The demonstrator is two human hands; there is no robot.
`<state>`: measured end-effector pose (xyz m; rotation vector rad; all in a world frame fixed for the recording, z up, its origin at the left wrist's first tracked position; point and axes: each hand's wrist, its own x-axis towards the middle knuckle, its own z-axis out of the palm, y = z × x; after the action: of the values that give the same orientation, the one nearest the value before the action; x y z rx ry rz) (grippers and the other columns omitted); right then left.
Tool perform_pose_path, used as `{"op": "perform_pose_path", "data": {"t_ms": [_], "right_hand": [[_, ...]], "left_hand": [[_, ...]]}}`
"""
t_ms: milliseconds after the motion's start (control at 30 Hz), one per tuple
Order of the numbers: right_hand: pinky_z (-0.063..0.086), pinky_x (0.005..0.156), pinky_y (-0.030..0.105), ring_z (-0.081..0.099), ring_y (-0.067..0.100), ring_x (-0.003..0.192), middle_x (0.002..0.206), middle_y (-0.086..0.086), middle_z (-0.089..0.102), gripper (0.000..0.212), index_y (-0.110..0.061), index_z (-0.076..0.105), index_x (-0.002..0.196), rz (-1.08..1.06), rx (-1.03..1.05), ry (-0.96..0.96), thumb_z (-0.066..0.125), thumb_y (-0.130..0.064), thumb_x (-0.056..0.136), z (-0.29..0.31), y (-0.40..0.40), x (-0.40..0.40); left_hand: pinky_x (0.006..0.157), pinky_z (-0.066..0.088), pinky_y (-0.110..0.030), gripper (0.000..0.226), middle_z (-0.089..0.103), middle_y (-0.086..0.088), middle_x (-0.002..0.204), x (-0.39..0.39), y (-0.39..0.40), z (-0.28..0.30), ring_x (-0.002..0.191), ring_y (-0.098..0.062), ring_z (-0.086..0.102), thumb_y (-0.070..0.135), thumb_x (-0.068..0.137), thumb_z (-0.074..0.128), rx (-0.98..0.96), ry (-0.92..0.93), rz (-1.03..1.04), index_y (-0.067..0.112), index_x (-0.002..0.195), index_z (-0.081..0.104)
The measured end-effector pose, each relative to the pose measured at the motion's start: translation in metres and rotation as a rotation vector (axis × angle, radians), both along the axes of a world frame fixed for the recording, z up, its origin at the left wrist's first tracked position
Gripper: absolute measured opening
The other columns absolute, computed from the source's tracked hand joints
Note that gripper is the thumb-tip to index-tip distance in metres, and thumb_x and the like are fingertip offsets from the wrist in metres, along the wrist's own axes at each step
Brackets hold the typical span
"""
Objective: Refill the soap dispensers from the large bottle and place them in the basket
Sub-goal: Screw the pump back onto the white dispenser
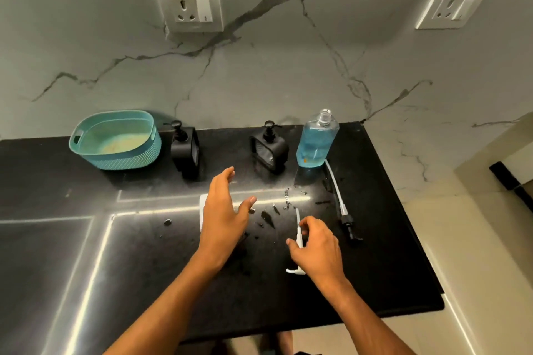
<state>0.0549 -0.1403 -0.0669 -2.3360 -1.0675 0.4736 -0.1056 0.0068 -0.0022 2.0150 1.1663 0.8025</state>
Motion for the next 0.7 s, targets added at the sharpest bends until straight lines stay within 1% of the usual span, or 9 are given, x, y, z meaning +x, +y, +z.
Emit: {"op": "perform_pose_path", "data": {"t_ms": [100,200,300,400,433,533,567,633,700], "right_hand": [[0.052,0.079,0.033,0.062,0.02,0.098,0.108,-0.005,0.055,0.05,-0.025,0.053,0.116,-0.003,-0.075,-0.057,0.08,-0.045,0.079,0.001,-0.003,-0.013],[0.052,0.082,0.035,0.062,0.025,0.105,0.116,-0.002,0.053,0.057,-0.025,0.051,0.123,-0.029,-0.118,-0.072,0.081,-0.042,0.079,0.001,-0.004,-0.022],[0.054,0.084,0.039,0.062,0.029,0.105,0.118,0.002,0.052,0.059,-0.023,0.05,0.126,-0.047,-0.141,-0.08,0.083,-0.033,0.077,0.0,-0.004,-0.027],[0.05,0.082,0.038,0.063,0.031,0.099,0.113,0.003,0.052,0.054,-0.019,0.052,0.122,-0.049,-0.118,-0.071,0.08,-0.02,0.076,-0.004,-0.005,-0.03],[0.048,0.081,0.035,0.063,0.029,0.096,0.111,0.003,0.052,0.051,-0.019,0.053,0.12,-0.054,-0.094,-0.063,0.078,-0.017,0.076,-0.005,-0.005,-0.031],[0.039,0.076,0.029,0.061,0.023,0.091,0.103,0.0,0.055,0.041,-0.017,0.057,0.11,-0.109,0.028,-0.036,0.077,-0.01,0.075,0.0,-0.003,-0.033],[0.041,0.075,0.029,0.062,0.021,0.089,0.1,-0.002,0.057,0.039,-0.018,0.059,0.107,-0.129,0.087,-0.03,0.077,-0.009,0.074,0.003,-0.001,-0.034],[0.052,0.073,0.035,0.063,0.015,0.084,0.095,-0.006,0.061,0.035,-0.02,0.06,0.102,-0.149,0.214,-0.005,0.079,-0.01,0.074,0.015,0.003,-0.039],[0.057,0.072,0.039,0.064,0.01,0.08,0.091,-0.008,0.064,0.032,-0.021,0.063,0.099,-0.121,0.334,0.001,0.08,-0.009,0.075,0.033,0.008,-0.044]], "left_hand": [[0.115,0.035,-0.025,0.076,0.05,-0.001,0.152,-0.018,-0.002,-0.003,0.141,-0.014,0.046,0.025,0.093,0.08,-0.003,0.034,0.01,0.012,0.156,0.039],[0.114,0.033,-0.025,0.076,0.048,-0.003,0.152,-0.033,-0.003,-0.006,0.14,-0.017,0.044,0.026,0.092,0.08,-0.012,0.056,0.02,0.011,0.155,0.039],[0.112,0.037,-0.028,0.079,0.045,-0.002,0.151,-0.044,-0.004,-0.012,0.136,-0.017,0.044,0.028,0.091,0.082,-0.03,0.055,0.035,0.012,0.155,0.038],[0.112,0.041,-0.03,0.086,0.044,-0.001,0.15,-0.051,-0.005,-0.02,0.131,-0.007,0.041,0.028,0.087,0.086,-0.061,0.033,0.031,0.012,0.155,0.036],[0.113,0.042,-0.033,0.089,0.044,-0.002,0.149,-0.053,-0.005,-0.023,0.131,-0.008,0.041,0.028,0.085,0.087,-0.076,0.026,0.023,0.011,0.155,0.036],[0.115,0.046,-0.043,0.098,0.041,-0.003,0.151,-0.058,-0.003,-0.033,0.136,-0.021,0.045,0.029,0.081,0.091,-0.111,0.018,-0.008,0.011,0.157,0.031],[0.116,0.046,-0.044,0.101,0.04,-0.003,0.152,-0.058,-0.002,-0.035,0.138,-0.022,0.044,0.029,0.08,0.091,-0.129,0.011,-0.009,0.011,0.158,0.029],[0.117,0.044,-0.043,0.106,0.038,-0.002,0.155,-0.06,0.0,-0.038,0.14,-0.021,0.043,0.029,0.078,0.093,-0.187,-0.014,0.007,0.012,0.16,0.027],[0.118,0.041,-0.04,0.111,0.038,-0.004,0.156,-0.06,0.002,-0.04,0.141,-0.02,0.043,0.029,0.076,0.095,-0.234,-0.038,0.023,0.011,0.161,0.026]]}}
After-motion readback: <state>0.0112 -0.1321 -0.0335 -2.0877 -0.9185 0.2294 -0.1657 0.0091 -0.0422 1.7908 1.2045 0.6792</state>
